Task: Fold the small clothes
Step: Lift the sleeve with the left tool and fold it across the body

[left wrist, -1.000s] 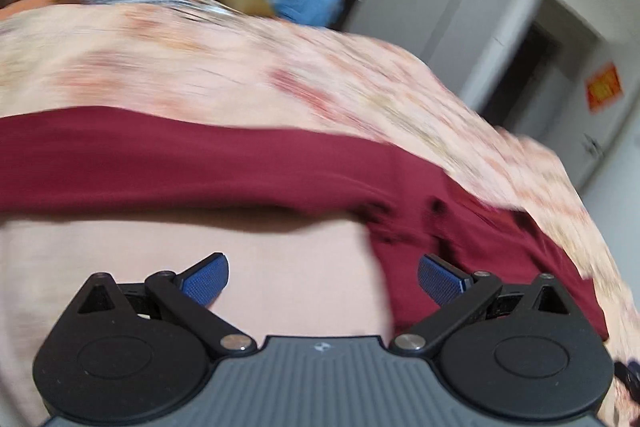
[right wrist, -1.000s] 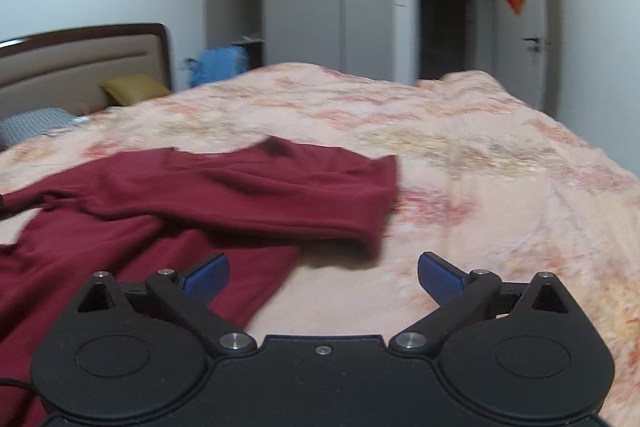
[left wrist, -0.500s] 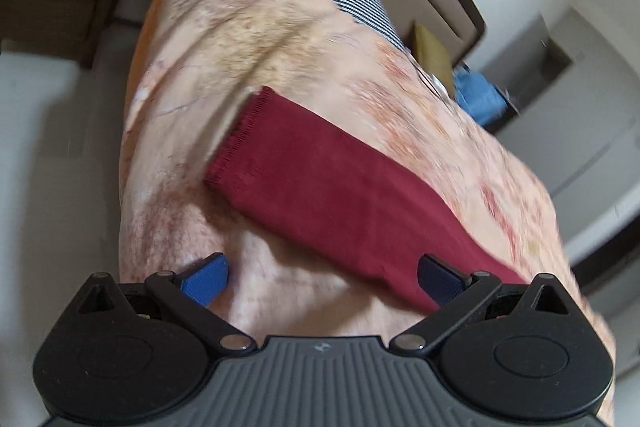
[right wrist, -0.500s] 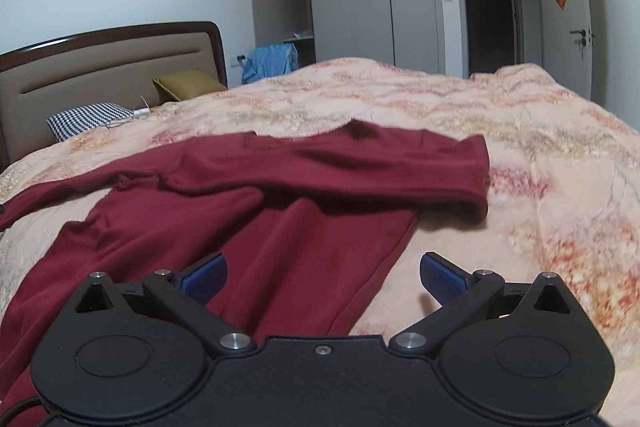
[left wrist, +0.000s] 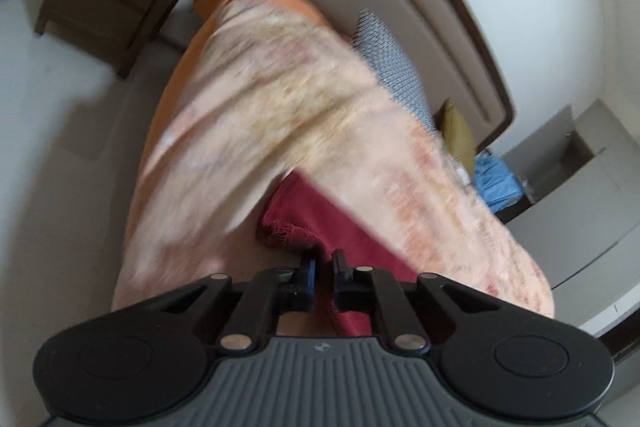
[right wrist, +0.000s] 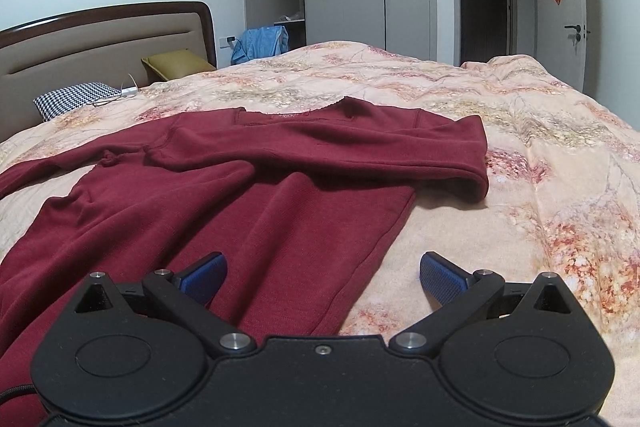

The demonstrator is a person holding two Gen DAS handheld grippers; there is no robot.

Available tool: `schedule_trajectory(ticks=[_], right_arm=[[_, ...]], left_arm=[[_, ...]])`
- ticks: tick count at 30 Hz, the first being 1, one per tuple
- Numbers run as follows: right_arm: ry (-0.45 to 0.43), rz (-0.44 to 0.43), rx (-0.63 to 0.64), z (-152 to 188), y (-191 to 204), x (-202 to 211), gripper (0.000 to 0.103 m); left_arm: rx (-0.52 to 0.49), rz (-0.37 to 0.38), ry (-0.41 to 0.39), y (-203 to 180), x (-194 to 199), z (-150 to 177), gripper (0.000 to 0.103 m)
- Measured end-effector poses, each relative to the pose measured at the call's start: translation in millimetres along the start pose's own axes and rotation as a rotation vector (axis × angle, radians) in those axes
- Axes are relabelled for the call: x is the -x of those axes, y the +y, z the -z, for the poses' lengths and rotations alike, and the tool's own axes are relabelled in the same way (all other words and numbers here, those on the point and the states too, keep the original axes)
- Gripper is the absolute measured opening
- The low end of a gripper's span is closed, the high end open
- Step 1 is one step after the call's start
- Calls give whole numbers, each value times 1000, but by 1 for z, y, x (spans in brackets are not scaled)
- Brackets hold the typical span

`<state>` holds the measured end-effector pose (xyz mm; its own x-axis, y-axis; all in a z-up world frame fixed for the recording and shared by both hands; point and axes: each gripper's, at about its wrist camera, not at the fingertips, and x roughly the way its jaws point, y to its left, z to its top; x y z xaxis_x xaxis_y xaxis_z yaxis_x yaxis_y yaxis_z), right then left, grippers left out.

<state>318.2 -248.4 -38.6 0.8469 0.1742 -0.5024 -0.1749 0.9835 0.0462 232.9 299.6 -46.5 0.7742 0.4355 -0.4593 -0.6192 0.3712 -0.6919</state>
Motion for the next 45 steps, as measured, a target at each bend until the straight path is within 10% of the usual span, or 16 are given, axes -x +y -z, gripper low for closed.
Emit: schedule_trajectory(ticks=[10, 19, 30, 39, 45], right_arm=[[-33, -23, -47, 4, -8, 2, 102], [-64, -68, -124, 10, -21, 5, 102], [-91, -104, -211, 15, -34, 8, 102], [-100, -125, -245, 18, -39, 9, 103], [-98, -123, -245, 17, -39, 8, 103]], left_arm=[[-537, 233, -194, -152, 36, -12, 5], [-1021, 638, -192, -292, 90, 112, 5], [-1135, 694, 226, -323, 51, 304, 5], [-1126, 720, 455, -288, 39, 330, 6], [-1084, 754, 494, -283, 45, 317, 64]])
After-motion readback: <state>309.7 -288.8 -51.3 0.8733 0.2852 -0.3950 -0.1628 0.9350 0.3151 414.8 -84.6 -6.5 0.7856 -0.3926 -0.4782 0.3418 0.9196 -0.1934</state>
